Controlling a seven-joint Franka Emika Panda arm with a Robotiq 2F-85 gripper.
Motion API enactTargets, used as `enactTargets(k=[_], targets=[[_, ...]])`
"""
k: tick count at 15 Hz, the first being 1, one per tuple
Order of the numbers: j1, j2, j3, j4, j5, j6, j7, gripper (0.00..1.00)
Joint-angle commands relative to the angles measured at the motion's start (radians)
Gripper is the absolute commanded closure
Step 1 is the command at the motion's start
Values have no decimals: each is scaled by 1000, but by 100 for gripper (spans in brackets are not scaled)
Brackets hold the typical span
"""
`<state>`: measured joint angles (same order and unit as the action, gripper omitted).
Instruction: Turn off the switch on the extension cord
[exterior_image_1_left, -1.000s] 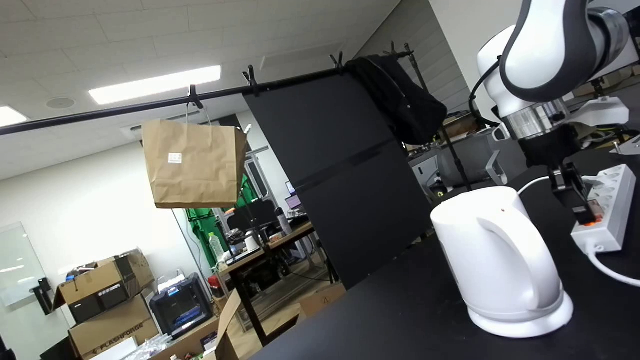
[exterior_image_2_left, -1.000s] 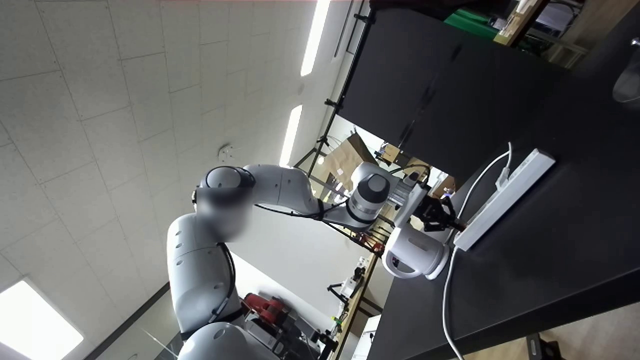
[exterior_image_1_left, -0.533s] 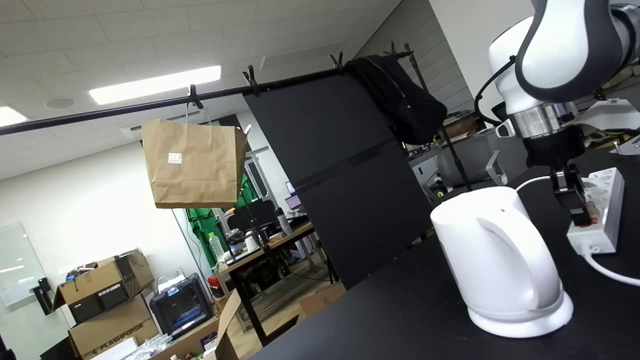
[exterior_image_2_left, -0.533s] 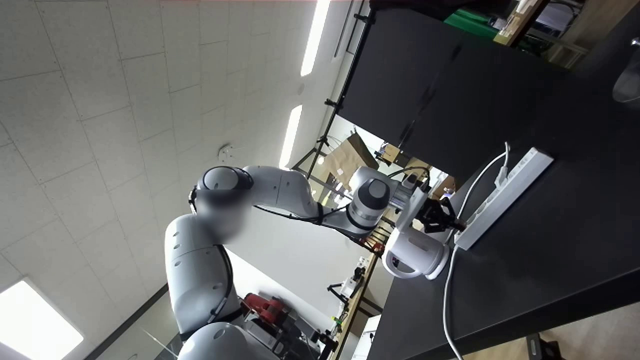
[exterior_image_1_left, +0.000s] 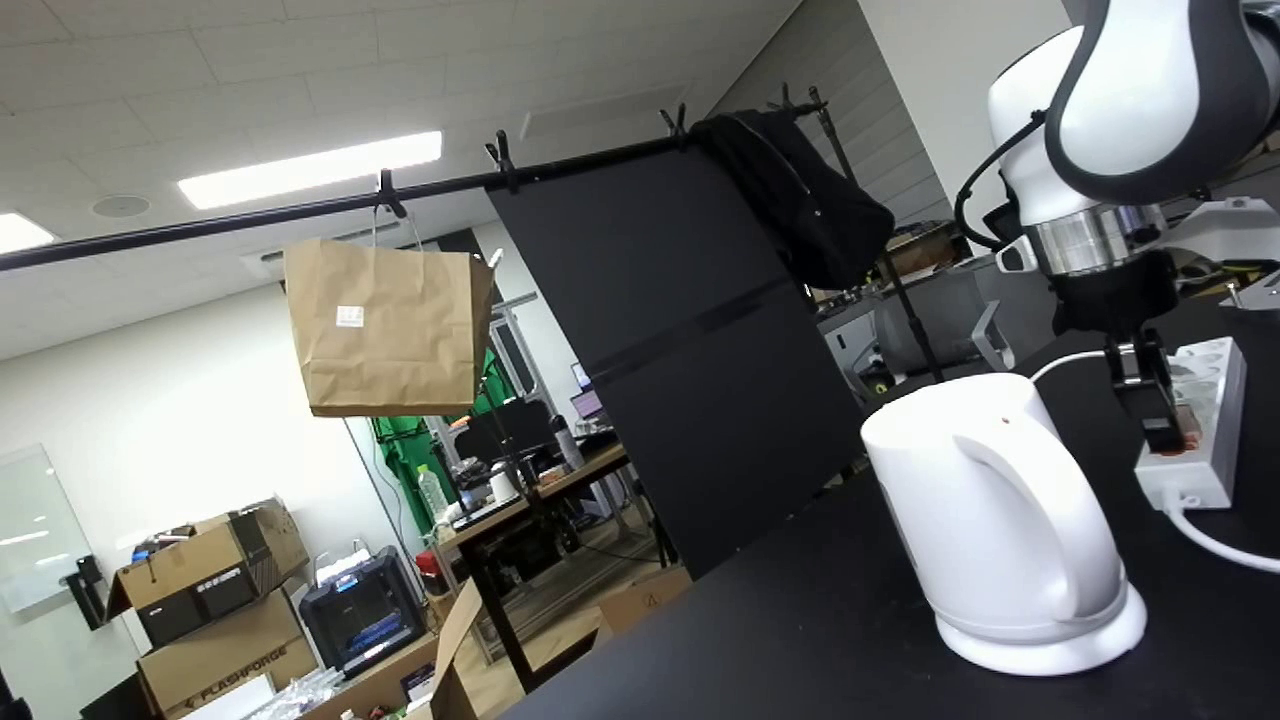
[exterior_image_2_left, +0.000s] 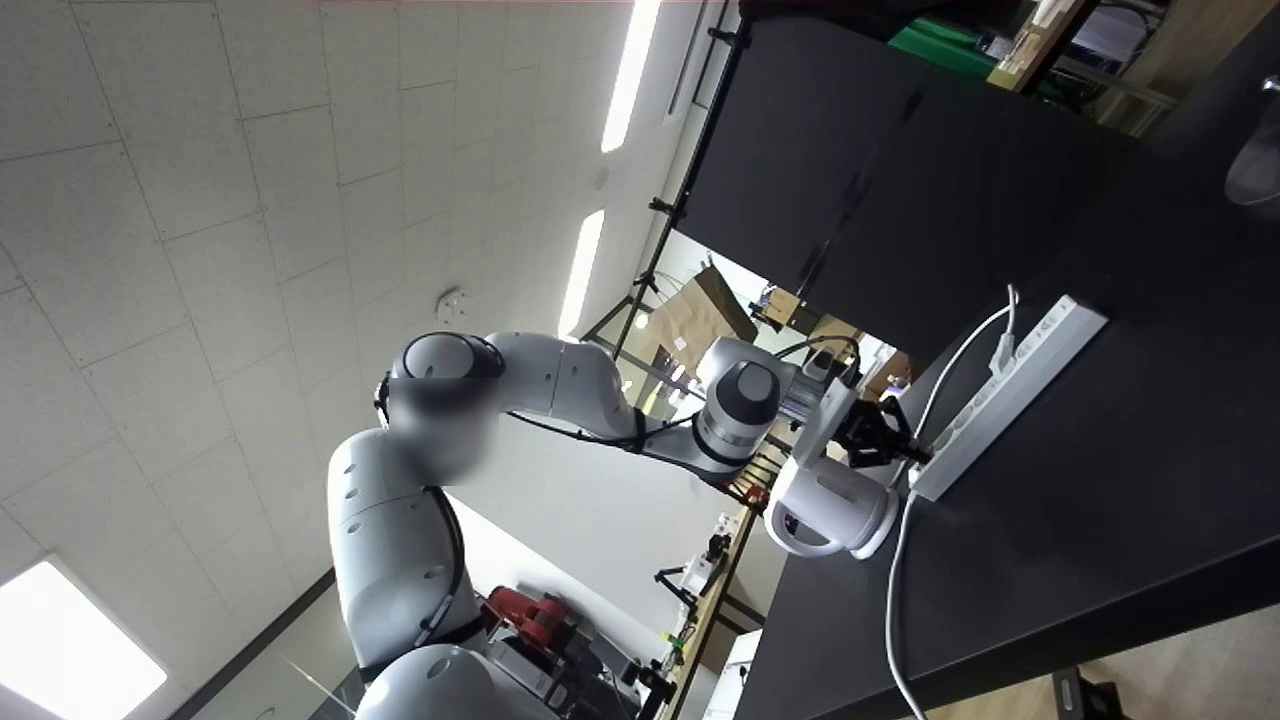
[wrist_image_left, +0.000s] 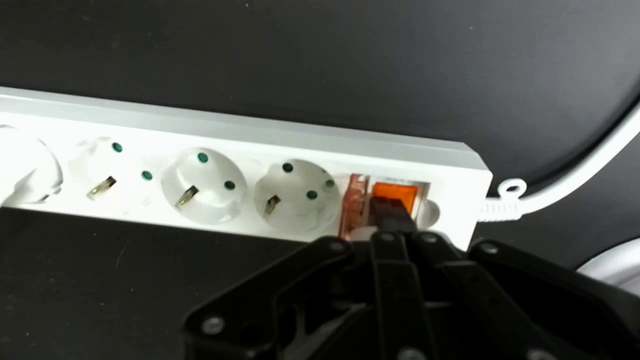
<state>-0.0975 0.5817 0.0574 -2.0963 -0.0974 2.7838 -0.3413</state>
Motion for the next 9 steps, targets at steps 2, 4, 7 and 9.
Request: enactTargets(k=[2,4,7,9], targets=[[-7,34,13,62,0,-100,-9,100],[-2,45,12,94,0,-148,-12,100],[7,58,7,134,-2,-194,-9,100],[10,67,4,152,-4,-210,-8,100]])
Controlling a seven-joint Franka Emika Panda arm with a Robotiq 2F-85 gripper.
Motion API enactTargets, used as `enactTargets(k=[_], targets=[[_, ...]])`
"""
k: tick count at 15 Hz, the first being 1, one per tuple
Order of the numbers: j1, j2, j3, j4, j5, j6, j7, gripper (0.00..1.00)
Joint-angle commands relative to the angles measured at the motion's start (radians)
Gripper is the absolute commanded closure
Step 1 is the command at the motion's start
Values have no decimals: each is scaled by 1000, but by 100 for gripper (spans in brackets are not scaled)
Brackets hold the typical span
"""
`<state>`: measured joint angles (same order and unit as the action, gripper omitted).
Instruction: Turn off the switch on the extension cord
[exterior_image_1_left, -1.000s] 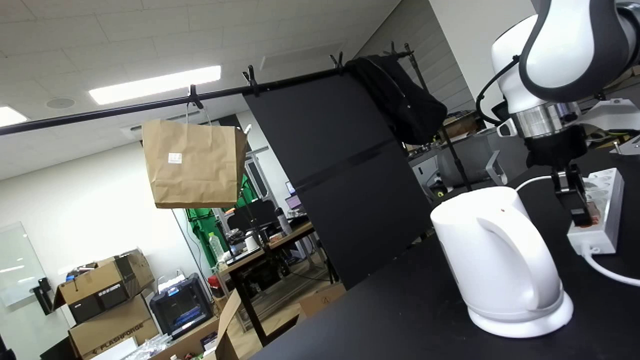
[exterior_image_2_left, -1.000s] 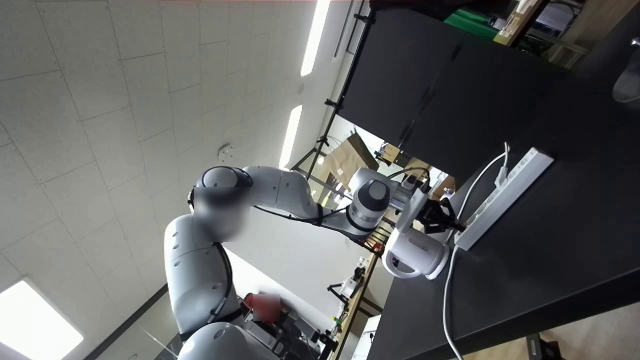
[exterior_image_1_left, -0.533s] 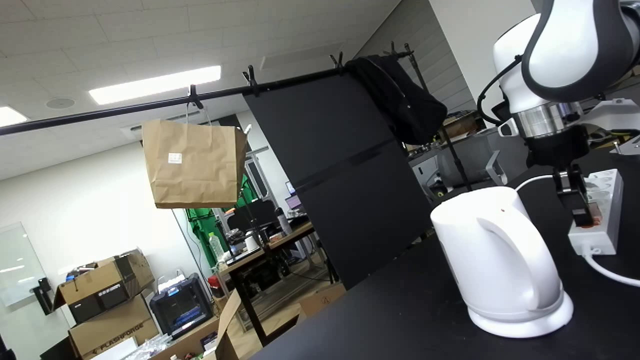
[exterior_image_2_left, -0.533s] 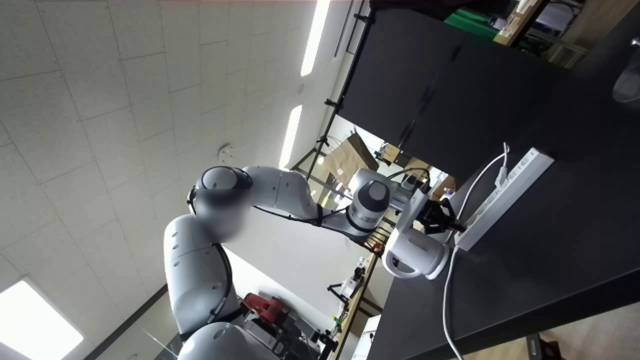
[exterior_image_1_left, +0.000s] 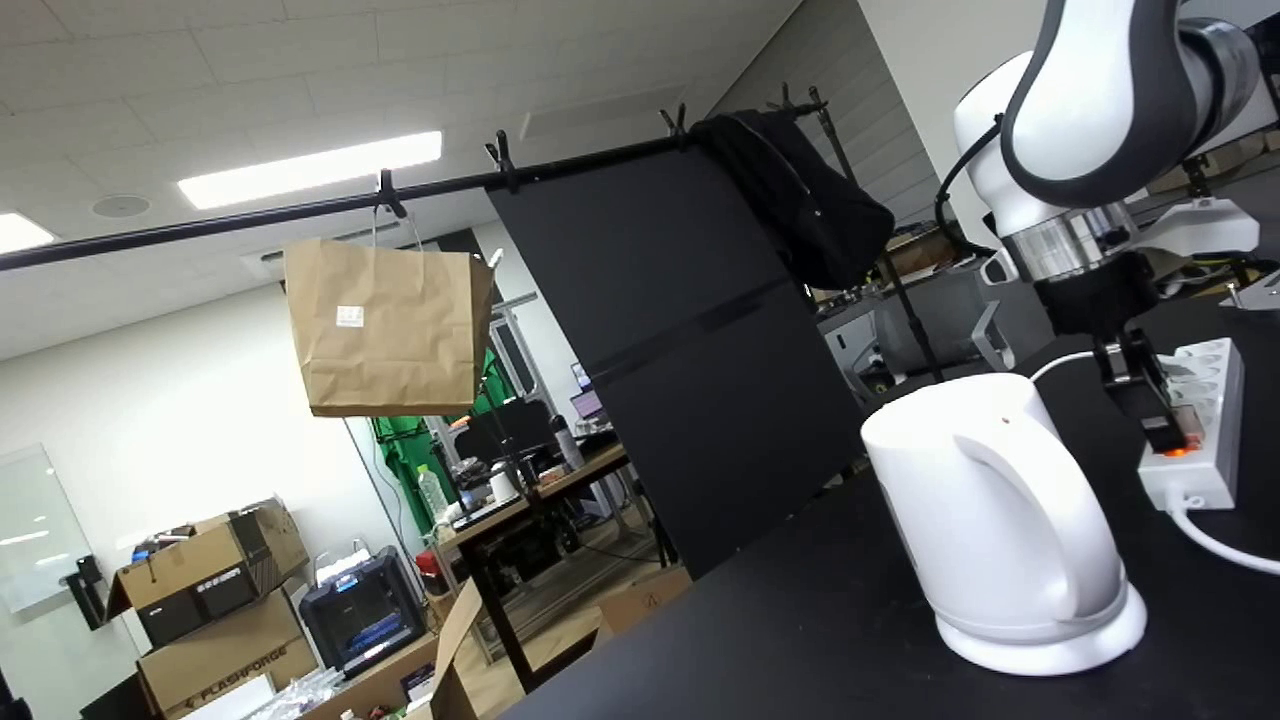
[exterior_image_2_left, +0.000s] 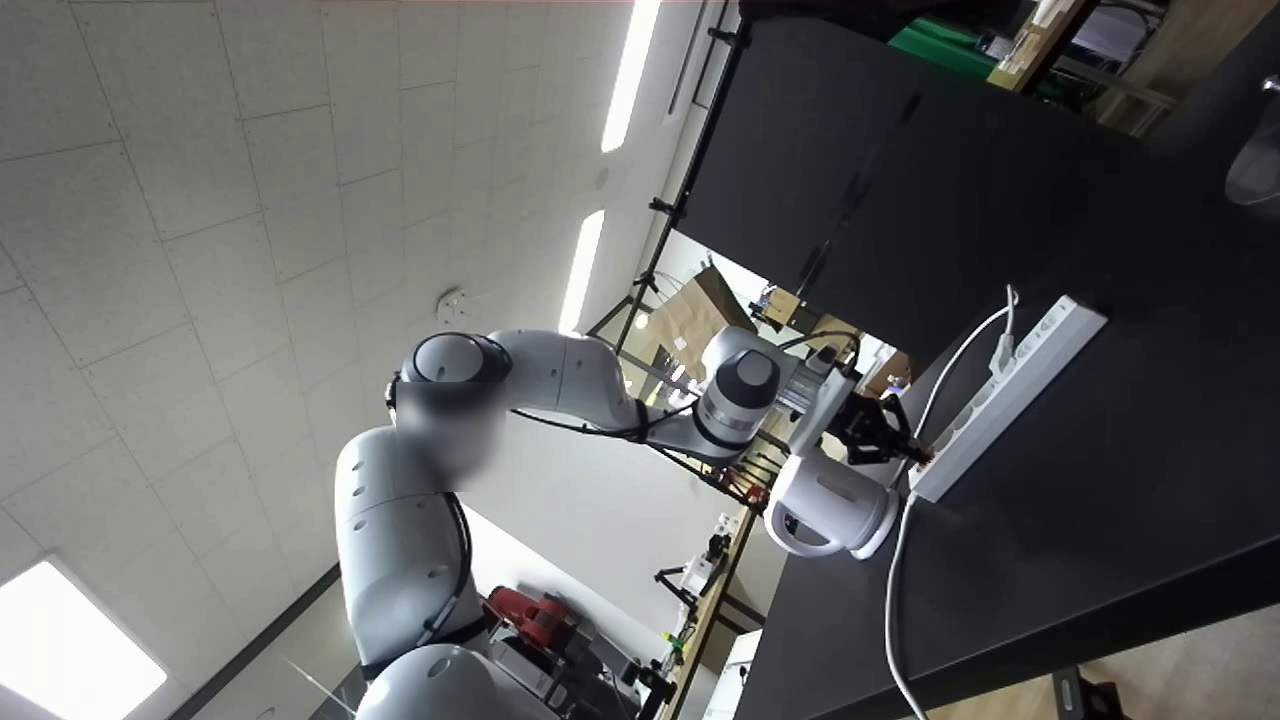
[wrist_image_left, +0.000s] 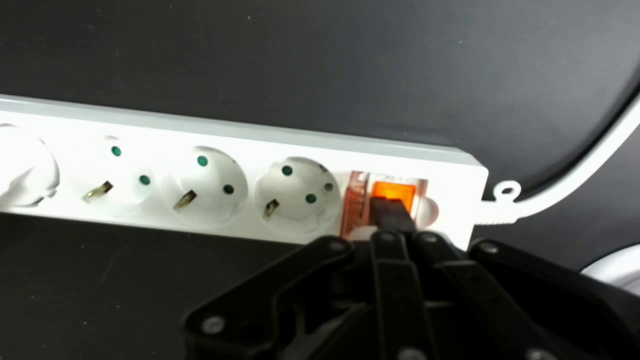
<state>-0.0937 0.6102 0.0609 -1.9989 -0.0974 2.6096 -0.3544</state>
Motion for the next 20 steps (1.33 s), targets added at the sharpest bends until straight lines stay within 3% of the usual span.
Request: enactTargets(k=[1,9,13,20], targets=[[8,43,-2,61,-6,-40,8,100],[21,71,-8,97,-15,-60,9,100],[11,56,-3,61,-7,-26,6,100],[15,-19,-18,-121,-25,211,25,100]])
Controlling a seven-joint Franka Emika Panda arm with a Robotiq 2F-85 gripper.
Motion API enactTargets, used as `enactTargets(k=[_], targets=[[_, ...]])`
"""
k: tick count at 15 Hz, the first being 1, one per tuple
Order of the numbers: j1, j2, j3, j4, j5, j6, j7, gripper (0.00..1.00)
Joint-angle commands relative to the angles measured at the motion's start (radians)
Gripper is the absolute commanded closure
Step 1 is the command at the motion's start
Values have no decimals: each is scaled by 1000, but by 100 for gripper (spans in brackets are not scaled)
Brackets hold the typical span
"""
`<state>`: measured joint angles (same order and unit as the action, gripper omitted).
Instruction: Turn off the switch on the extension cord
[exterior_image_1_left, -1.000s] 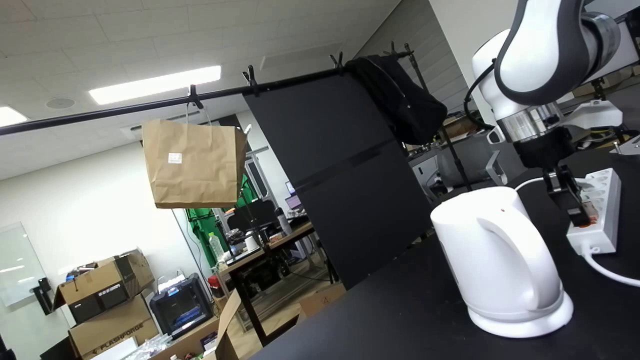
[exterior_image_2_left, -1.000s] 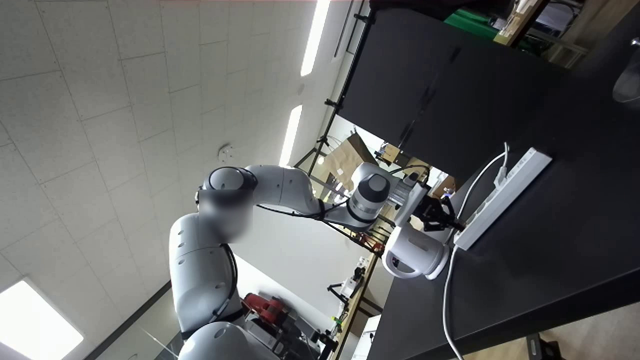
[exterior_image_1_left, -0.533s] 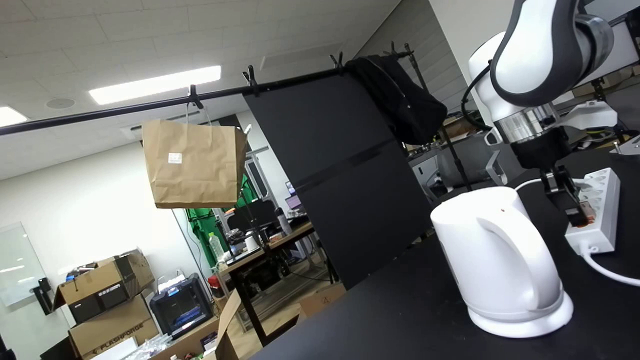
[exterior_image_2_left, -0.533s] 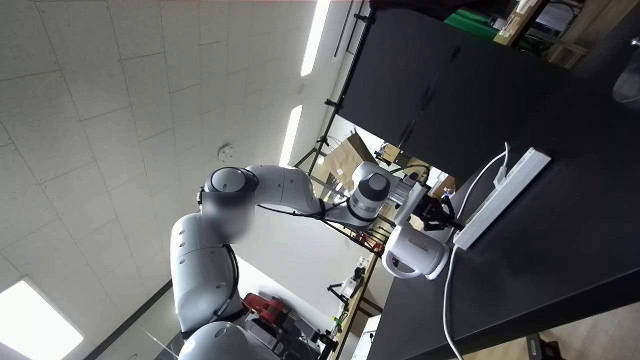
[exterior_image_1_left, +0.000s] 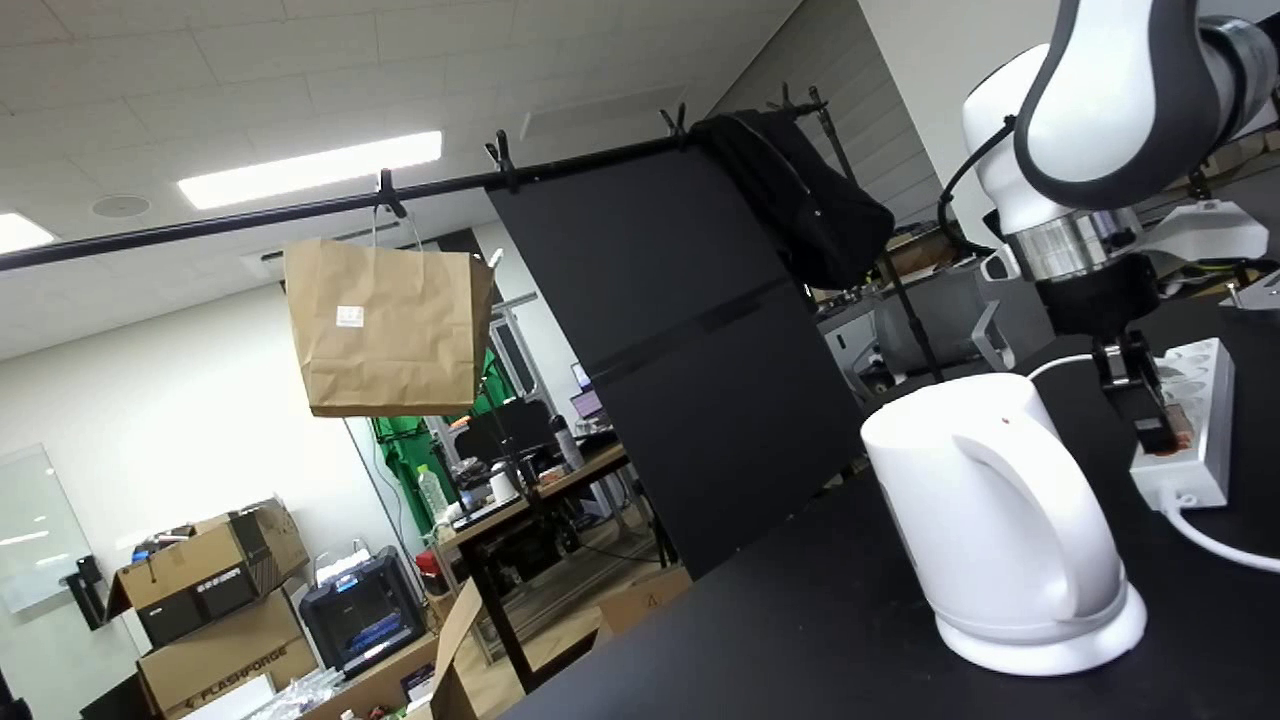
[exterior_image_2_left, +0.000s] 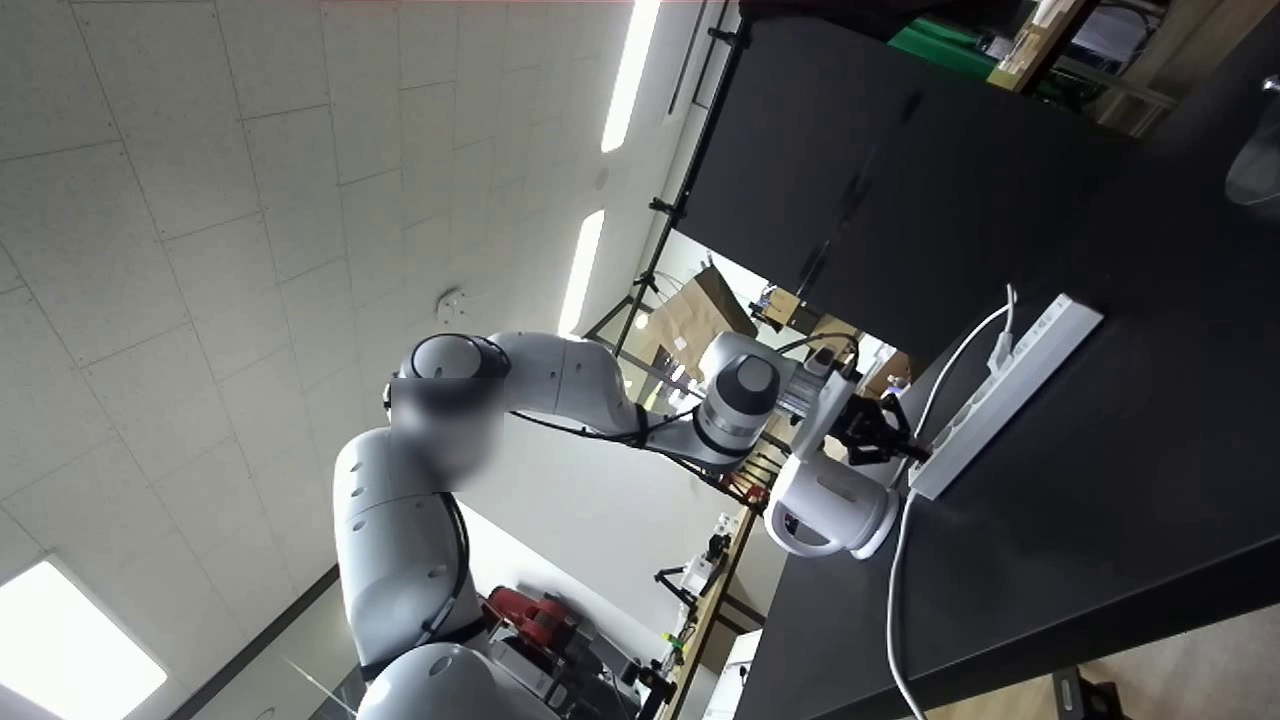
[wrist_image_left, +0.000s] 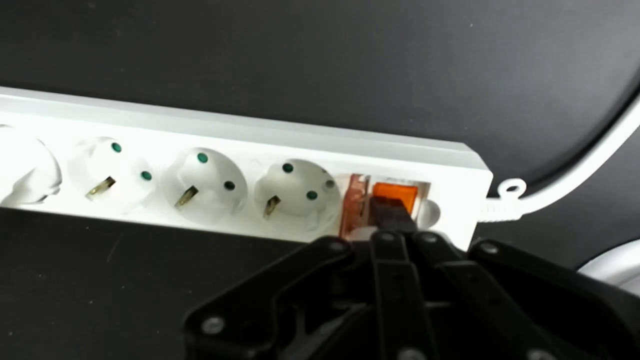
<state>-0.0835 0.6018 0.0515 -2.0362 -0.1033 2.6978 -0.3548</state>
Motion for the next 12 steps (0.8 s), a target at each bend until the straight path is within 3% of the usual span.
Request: enactTargets(k=[1,8,12], targets=[[5,-20,-12,-109,-21,160,29,100],[13,-40,-43,-248,-26,446,63,100],[46,-35,-84,-295,-29,533,85,100]])
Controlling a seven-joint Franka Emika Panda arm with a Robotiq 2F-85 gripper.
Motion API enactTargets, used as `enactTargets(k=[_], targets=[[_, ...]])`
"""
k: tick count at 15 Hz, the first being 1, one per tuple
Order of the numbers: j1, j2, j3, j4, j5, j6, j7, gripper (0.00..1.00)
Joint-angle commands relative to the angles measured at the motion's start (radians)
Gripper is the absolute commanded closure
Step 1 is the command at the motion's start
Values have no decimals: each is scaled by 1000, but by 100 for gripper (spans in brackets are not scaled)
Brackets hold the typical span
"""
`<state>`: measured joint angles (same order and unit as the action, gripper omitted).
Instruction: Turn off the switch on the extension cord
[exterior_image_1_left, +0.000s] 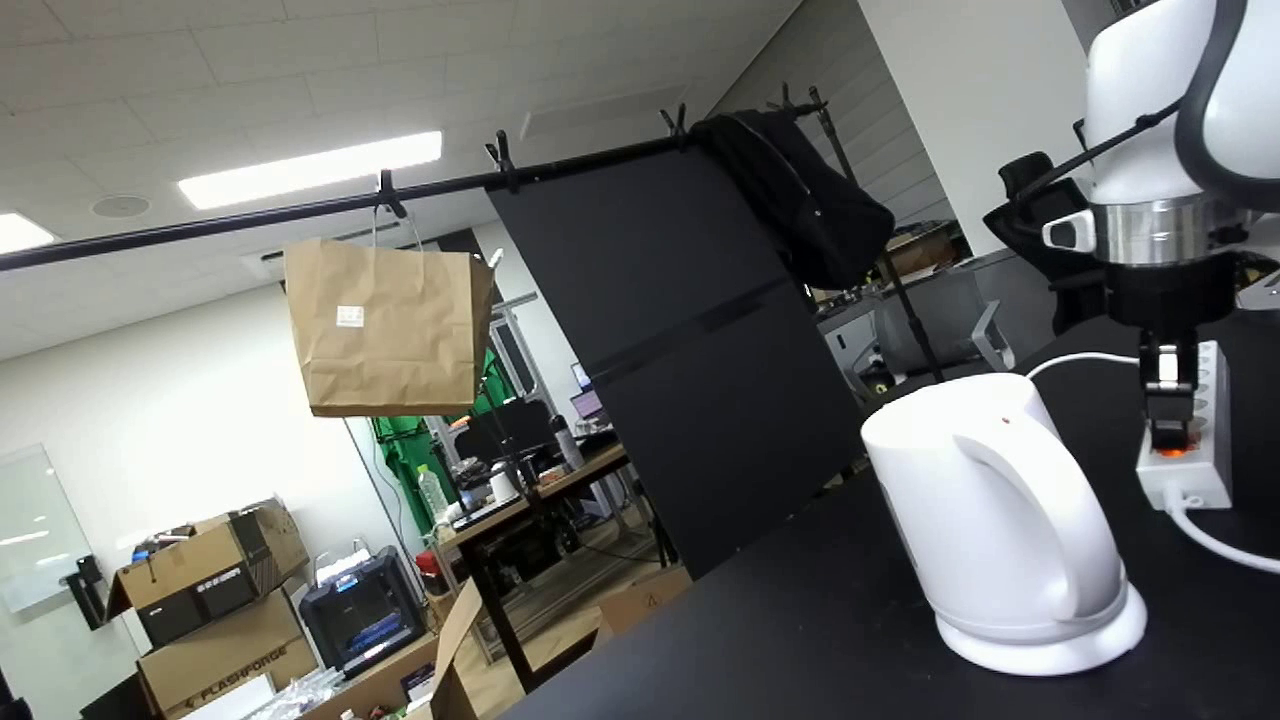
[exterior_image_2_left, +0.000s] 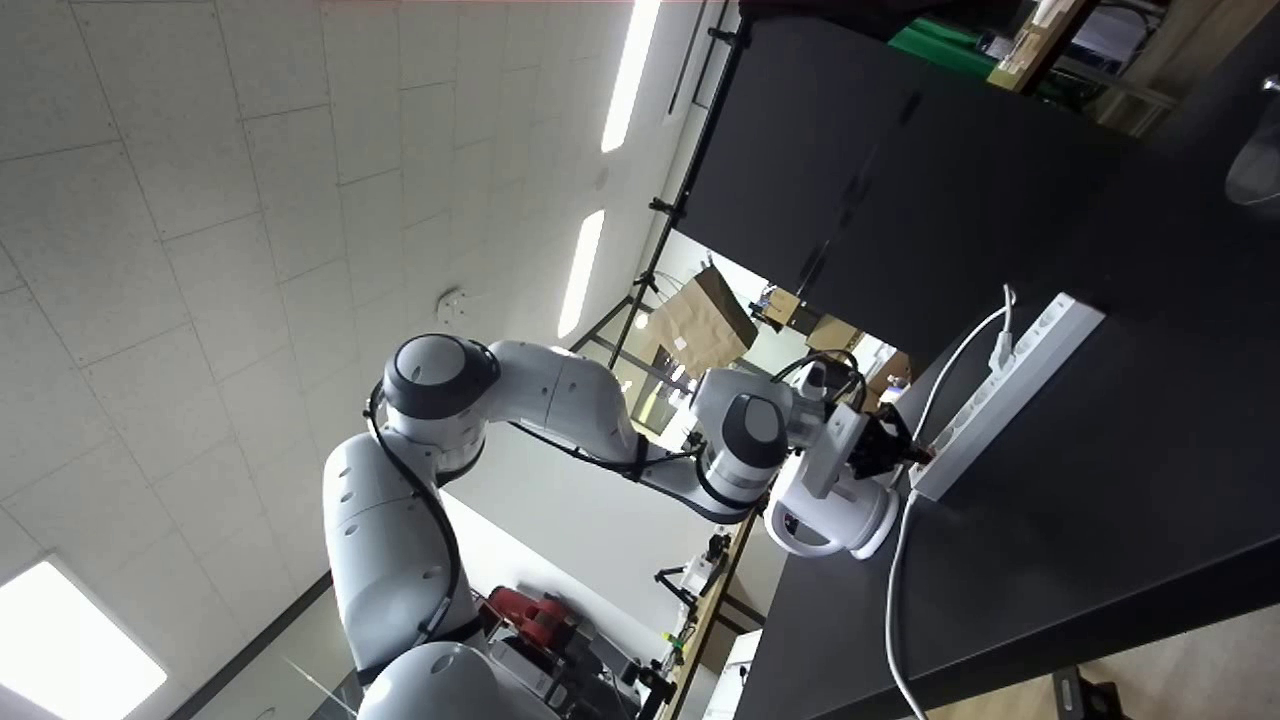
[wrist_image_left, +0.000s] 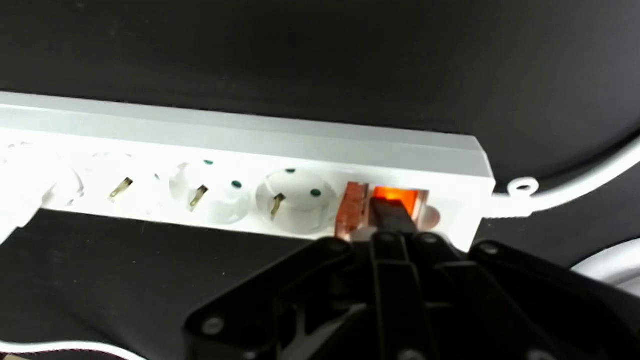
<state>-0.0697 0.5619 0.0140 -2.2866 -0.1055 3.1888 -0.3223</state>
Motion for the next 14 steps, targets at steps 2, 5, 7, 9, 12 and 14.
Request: enactTargets(k=[2,5,7,9,12,14], targets=[[50,6,-68,-56,-26,51,59,100],[63,2,-78,-50,-26,19,63,100],[73,-1,-84,-28,-38,-50,53,100],[86,-4,-94,6,-59,-144,46,100],[125,-9,-122,67,-113,-302,53,100],[148,-4,-134,105,-154,-387,66,100]])
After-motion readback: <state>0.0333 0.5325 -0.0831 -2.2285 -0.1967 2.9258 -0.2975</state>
